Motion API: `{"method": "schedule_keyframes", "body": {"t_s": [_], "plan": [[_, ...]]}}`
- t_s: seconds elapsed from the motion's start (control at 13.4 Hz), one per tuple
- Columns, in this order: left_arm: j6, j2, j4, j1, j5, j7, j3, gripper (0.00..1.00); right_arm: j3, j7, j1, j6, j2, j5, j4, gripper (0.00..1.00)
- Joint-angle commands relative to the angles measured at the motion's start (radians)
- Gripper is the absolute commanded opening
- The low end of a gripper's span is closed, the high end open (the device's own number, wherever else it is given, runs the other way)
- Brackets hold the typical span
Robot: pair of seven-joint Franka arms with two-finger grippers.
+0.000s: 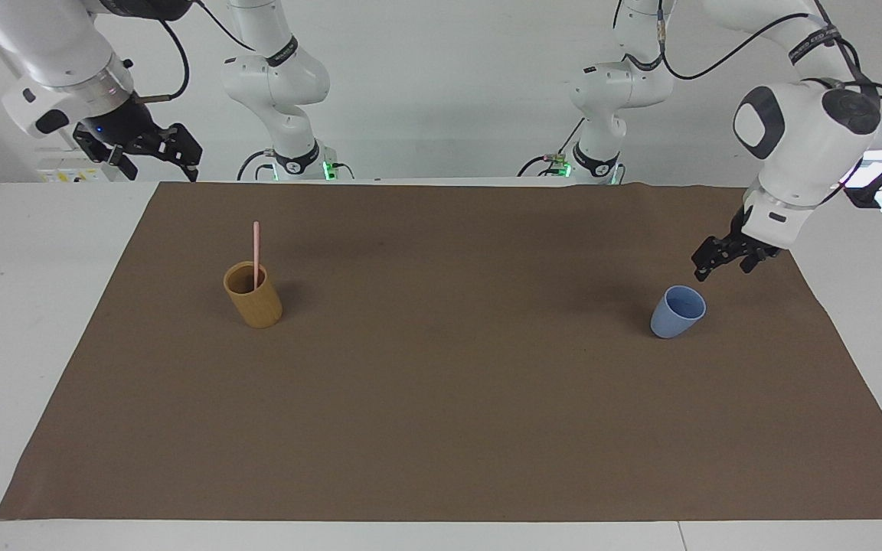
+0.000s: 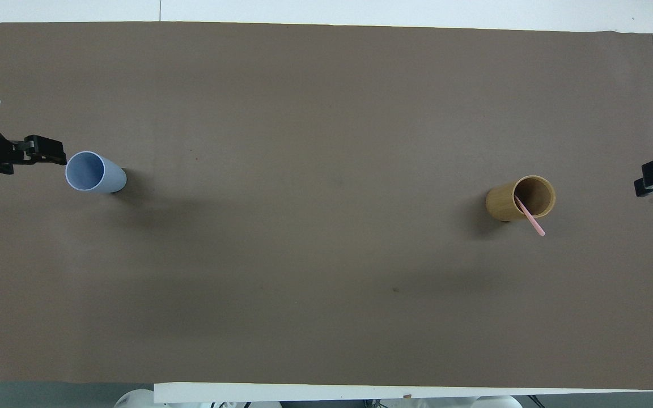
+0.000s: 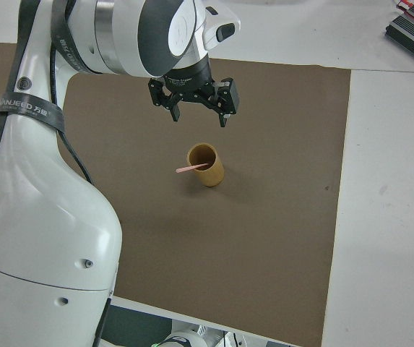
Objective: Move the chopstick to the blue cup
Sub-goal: 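Reach the left gripper to the light blue cup and grasp it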
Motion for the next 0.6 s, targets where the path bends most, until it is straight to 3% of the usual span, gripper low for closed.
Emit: {"method": "schedule_keyframes", "body": {"t_s": [0.0,0.22,0.3,0.37,0.52], "plan": [[0.106,-0.009,-0.106,0.01,-0.001,-0.005,-0.001,0.96,0.002,-0.006,0.001,0.005,-0.025,-0.009,-0.04,1.0],[0.153,0.044,-0.126,0.016,-0.001,-0.008,0.0,0.67,0.002,-0.008,0.002,0.034,-0.056,-0.008,-0.103,1.0],[0.157,0.06,-0.132,0.027,-0.001,-0.007,0.0,0.26,0.002,-0.008,0.002,0.041,-0.057,0.0,-0.111,1.0],[0.166,0.064,-0.133,0.032,-0.001,-0.002,-0.001,0.0,0.002,-0.006,0.004,0.055,-0.065,0.011,-0.128,1.0],[0.186,0.075,-0.127,0.033,-0.001,-0.011,-0.003,0.0,0.003,-0.011,0.007,0.119,-0.088,0.021,-0.186,1.0]]}}
